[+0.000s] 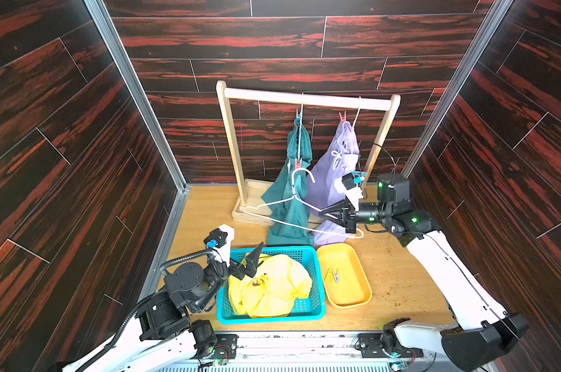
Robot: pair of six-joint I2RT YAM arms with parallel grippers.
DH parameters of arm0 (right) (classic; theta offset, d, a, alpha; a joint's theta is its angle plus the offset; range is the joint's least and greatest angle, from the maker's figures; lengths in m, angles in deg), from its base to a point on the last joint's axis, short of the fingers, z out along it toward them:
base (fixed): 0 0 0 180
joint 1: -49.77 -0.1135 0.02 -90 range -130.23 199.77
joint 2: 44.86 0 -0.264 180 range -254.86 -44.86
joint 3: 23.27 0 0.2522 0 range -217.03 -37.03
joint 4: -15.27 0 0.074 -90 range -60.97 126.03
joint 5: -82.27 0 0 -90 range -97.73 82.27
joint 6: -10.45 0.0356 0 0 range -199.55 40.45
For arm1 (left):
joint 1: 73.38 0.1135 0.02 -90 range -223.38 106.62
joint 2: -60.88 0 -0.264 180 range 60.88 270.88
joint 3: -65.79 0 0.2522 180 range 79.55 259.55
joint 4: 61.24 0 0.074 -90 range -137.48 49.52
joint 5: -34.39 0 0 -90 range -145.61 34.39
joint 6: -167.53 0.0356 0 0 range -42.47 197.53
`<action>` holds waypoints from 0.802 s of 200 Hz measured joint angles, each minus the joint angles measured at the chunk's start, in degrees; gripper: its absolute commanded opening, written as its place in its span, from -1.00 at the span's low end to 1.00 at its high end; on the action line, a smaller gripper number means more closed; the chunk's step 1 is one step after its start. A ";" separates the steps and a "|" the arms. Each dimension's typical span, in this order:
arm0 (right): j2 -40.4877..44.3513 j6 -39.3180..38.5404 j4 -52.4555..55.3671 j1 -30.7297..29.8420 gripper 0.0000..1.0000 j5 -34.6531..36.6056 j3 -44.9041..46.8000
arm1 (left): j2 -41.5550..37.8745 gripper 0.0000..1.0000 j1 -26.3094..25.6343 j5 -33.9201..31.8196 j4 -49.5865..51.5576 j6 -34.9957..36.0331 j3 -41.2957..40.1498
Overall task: Remove the clothespins securing shorts to the hanger
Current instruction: Place the hanger on the clothesline.
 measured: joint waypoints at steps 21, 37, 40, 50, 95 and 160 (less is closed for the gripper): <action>0.00 -4.39 2.78 2.01 -1.00 -2.71 -1.27 | 2.36 1.00 0.07 0.09 0.04 4.13 3.06; 0.20 -7.74 4.13 2.95 -1.00 -4.48 -1.42 | 4.07 1.00 0.33 1.49 0.63 7.19 5.75; 0.28 -8.52 4.48 3.08 -1.00 -4.70 -1.42 | 4.42 1.00 0.39 1.84 0.90 7.63 6.32; 0.48 -10.47 5.53 3.28 -1.00 -5.22 -1.42 | 5.79 0.96 0.68 3.63 2.49 9.25 9.01; 2.99 -19.17 10.36 3.43 -1.00 -6.38 -1.40 | 16.26 0.81 1.62 14.27 11.23 13.22 25.05; 5.11 -25.97 16.87 3.69 -1.00 -7.43 -1.40 | 26.32 0.88 1.60 24.83 21.57 17.92 32.00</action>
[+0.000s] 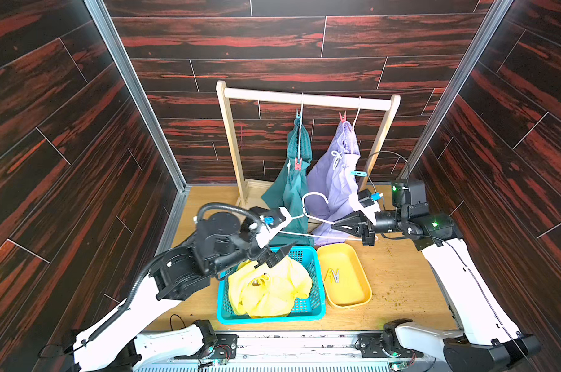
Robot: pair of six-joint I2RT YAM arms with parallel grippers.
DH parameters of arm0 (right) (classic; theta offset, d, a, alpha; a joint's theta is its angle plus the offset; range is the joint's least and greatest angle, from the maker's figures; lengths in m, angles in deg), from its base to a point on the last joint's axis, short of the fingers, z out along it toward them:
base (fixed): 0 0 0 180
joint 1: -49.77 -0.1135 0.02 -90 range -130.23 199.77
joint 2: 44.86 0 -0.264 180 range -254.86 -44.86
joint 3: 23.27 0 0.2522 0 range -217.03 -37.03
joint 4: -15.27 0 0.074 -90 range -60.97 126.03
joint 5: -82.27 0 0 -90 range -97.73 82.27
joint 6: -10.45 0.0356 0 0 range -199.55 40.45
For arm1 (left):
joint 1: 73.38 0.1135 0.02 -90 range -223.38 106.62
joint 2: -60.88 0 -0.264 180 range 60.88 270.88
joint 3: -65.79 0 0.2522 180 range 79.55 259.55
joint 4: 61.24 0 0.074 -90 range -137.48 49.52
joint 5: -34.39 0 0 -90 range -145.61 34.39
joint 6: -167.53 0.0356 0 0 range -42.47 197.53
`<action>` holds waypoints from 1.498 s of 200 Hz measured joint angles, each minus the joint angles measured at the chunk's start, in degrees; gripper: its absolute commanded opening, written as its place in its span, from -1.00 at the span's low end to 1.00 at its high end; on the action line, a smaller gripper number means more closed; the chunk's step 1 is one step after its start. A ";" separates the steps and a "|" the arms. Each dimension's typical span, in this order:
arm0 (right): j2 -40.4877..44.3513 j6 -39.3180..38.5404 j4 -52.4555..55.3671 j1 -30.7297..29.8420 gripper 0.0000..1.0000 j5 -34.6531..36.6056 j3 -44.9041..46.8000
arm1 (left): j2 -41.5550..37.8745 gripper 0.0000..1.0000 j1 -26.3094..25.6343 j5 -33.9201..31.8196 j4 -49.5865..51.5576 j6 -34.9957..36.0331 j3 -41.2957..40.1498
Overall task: Remove the clothespins securing shorts to the hanger
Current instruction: Place the hanger on the clothesline.
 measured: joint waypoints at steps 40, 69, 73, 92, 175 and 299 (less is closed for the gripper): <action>2.49 -3.43 2.51 0.00 -1.00 -0.13 0.98 | 0.11 0.89 0.00 1.53 3.52 2.58 2.01; 4.98 -5.95 3.37 0.00 -1.00 -0.44 2.40 | -0.11 0.90 0.00 2.45 5.03 4.46 2.58; 5.27 -6.38 3.54 0.00 -1.00 -0.44 2.54 | -0.17 0.90 0.00 2.56 5.25 4.66 2.51; 5.95 -8.44 4.90 0.00 -1.00 -0.68 2.67 | -1.31 0.93 0.00 3.30 5.51 5.90 0.70; 5.99 -16.92 12.07 0.02 -1.00 -0.72 2.67 | -6.14 0.98 0.00 2.84 8.50 9.73 -6.05; 6.58 -21.44 16.00 0.04 -1.00 -1.29 2.56 | -4.94 -0.80 0.02 3.02 9.22 9.53 -11.17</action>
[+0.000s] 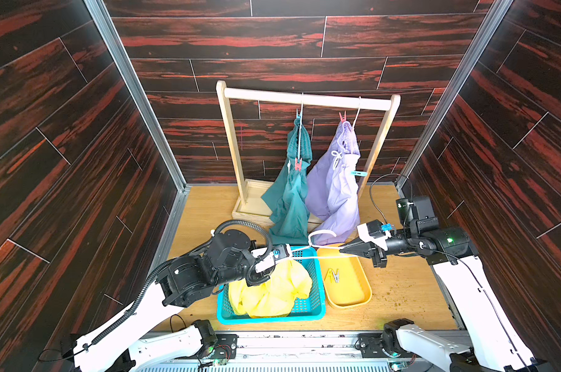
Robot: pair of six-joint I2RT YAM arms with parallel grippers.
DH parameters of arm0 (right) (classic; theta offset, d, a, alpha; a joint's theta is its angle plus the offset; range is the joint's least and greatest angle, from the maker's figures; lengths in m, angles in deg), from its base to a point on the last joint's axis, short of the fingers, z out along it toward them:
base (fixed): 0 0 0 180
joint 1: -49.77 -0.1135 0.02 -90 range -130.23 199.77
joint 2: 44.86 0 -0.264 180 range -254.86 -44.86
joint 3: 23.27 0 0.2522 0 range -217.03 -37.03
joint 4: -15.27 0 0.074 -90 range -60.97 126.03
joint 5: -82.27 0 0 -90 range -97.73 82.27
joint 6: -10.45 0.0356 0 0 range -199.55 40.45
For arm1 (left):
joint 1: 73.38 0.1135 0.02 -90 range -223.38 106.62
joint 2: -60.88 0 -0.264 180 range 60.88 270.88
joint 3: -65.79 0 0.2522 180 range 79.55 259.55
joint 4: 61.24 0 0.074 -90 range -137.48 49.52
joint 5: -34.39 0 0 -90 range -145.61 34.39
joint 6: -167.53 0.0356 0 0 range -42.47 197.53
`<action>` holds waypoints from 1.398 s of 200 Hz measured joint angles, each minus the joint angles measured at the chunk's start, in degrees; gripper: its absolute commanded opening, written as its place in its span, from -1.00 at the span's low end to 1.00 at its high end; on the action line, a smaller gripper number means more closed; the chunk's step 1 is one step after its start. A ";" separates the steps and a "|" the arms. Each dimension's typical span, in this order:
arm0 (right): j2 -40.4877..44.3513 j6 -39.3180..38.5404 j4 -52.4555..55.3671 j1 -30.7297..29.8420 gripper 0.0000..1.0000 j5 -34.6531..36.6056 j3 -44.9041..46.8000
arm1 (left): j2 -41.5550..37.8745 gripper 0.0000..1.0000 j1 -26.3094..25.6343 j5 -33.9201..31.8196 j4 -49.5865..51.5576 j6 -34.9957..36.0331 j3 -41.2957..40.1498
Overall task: Remove the clothespins securing shorts to the hanger
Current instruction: Place the hanger on the clothesline.
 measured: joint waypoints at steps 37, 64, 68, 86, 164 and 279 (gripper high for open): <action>1.09 -0.39 -0.59 0.13 -0.82 0.26 0.00 | 0.24 -1.00 -0.09 0.22 -0.09 0.02 -0.07; 2.05 1.92 -3.61 0.15 0.97 0.26 0.48 | 0.20 -1.00 -0.07 0.48 -0.22 -0.85 -0.35; 2.43 2.51 -4.50 0.15 0.97 0.33 0.83 | 0.00 -1.00 -0.07 0.48 -0.52 -0.96 -0.55; 4.66 6.36 -8.96 0.15 0.97 1.42 3.15 | -1.57 -1.00 0.00 0.31 -2.27 -1.99 -2.12; 18.27 37.88 -43.39 0.15 0.97 24.48 10.73 | -16.31 -1.00 -0.04 -12.15 -18.64 -8.15 -13.51; 19.89 53.83 -51.78 0.15 0.97 48.89 13.49 | -9.27 -1.00 0.20 -48.41 -28.89 -17.16 -7.08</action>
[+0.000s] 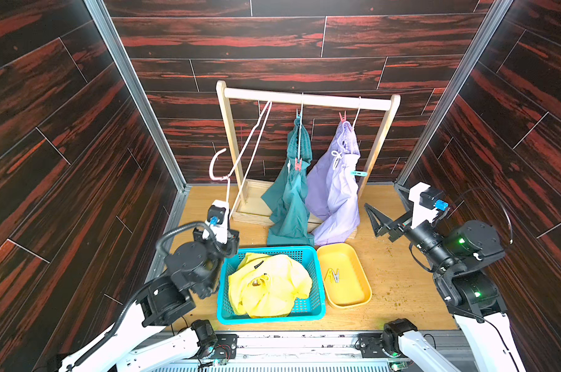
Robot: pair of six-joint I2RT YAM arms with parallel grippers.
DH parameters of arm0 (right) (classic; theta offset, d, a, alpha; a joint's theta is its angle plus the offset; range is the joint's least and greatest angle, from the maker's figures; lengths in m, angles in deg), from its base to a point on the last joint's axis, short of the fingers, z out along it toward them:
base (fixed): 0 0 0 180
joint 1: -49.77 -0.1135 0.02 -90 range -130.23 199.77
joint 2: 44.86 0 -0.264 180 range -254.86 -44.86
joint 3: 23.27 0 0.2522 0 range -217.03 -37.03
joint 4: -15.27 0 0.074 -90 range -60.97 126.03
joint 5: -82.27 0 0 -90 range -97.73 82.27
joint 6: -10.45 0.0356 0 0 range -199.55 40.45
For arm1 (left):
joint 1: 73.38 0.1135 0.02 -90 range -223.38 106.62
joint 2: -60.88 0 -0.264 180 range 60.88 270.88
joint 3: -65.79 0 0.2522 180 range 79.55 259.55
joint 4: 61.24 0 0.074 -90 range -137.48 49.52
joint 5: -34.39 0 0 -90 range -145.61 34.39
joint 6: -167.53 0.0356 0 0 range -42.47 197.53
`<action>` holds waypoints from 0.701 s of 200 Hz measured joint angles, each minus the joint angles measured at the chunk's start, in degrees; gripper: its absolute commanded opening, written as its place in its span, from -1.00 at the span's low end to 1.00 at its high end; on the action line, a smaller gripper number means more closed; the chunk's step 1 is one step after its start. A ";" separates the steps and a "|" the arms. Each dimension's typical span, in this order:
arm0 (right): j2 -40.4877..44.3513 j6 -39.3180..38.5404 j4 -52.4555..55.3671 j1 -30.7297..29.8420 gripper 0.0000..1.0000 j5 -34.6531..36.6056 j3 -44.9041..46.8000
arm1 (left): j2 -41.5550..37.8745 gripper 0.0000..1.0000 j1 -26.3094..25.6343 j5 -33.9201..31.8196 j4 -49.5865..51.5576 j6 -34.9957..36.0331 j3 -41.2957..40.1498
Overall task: Remove the clothespins securing shorts to the hanger
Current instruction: Place the hanger on the clothesline.
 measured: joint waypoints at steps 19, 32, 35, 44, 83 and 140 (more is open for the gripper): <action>0.17 0.61 -0.52 0.00 0.97 0.94 0.48 | 3.41 -1.00 0.02 -1.73 1.62 -1.99 2.62; 0.17 0.92 -0.81 0.00 0.97 1.46 0.90 | 4.87 -1.00 0.15 -2.99 2.12 -3.43 2.86; 0.17 0.96 -0.81 0.00 0.97 1.57 0.98 | 5.09 -1.00 0.22 -3.26 2.34 -3.72 2.86; 0.17 1.03 -0.83 0.00 0.97 1.88 1.29 | 5.64 -1.00 0.68 -3.93 3.43 -4.92 2.97; 0.15 1.44 -1.46 0.00 0.97 2.47 3.26 | 9.05 -1.00 3.32 -5.16 9.97 -10.25 8.76; -1.09 3.04 -2.47 0.00 0.97 3.50 4.61 | 15.08 -1.00 12.39 4.33 20.17 -17.88 15.41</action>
